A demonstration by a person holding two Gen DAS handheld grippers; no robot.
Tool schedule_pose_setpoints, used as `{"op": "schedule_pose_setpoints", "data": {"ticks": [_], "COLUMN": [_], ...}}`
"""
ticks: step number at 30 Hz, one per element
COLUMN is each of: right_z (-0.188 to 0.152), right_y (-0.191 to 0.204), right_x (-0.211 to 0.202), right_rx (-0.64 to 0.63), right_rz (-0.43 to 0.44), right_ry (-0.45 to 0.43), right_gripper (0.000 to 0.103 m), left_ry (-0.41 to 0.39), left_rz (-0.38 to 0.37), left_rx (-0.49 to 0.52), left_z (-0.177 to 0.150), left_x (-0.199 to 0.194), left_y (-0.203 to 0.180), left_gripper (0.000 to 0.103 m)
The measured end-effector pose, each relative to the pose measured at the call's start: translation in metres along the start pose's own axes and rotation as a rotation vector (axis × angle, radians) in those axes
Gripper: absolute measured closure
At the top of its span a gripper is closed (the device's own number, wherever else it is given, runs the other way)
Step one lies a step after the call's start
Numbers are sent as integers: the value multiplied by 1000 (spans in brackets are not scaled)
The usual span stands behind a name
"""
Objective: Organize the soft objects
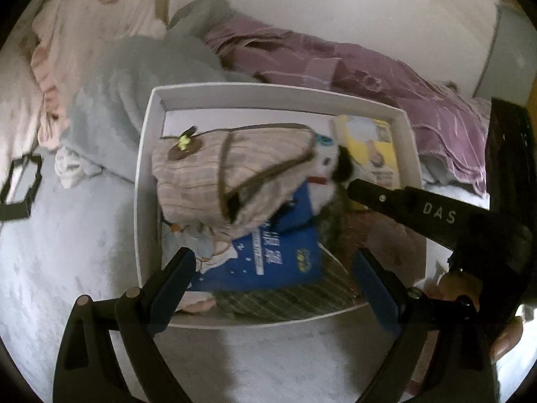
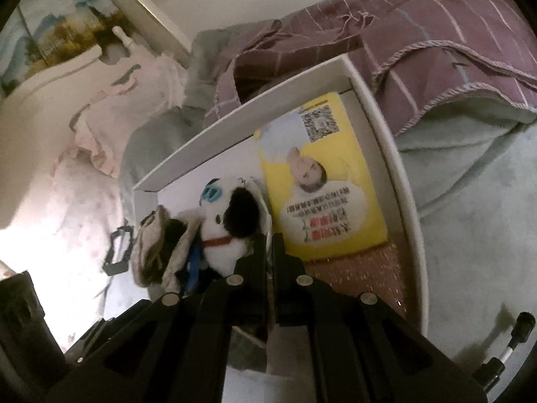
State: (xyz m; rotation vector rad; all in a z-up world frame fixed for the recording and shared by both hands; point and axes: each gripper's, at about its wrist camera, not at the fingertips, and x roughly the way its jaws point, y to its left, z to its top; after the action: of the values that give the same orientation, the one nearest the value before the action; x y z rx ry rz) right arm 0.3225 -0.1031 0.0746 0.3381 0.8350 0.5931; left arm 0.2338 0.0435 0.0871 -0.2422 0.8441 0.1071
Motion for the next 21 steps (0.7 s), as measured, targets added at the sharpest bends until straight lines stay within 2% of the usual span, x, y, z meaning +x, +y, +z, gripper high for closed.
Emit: {"op": "schedule_pose_setpoints", "data": {"ticks": [3, 6, 7, 9, 11, 13, 16, 21], "right_z": [3, -1, -2, -5, -11, -18, -26, -55], "right_y": [8, 12, 12, 11, 8, 8, 13, 24], "right_x": [7, 8, 4, -5, -25, -44, -63, -96], "right_rx": [-17, -30, -28, -22, -31, -65, -136, -272], "right_rz": [-29, -51, -51, -48, -60, -69, -102, -168], "right_ry": [16, 42, 43, 35, -17, -80, -116, -156], "right_gripper": [97, 96, 92, 79, 52, 45, 44, 41], "left_ry": [20, 5, -3, -5, -2, -10, -20, -92], "left_rz": [-3, 21, 29, 26, 5, -9, -31, -53], "left_rx": [-17, -4, -1, -4, -9, -3, 34, 60], "left_z": [-1, -7, -9, -12, -16, -20, -26, -45], "left_x": [5, 5, 5, 4, 2, -2, -11, -36], "left_y": [7, 10, 10, 12, 13, 12, 4, -1], "left_gripper": [7, 7, 7, 7, 6, 3, 1, 1]}}
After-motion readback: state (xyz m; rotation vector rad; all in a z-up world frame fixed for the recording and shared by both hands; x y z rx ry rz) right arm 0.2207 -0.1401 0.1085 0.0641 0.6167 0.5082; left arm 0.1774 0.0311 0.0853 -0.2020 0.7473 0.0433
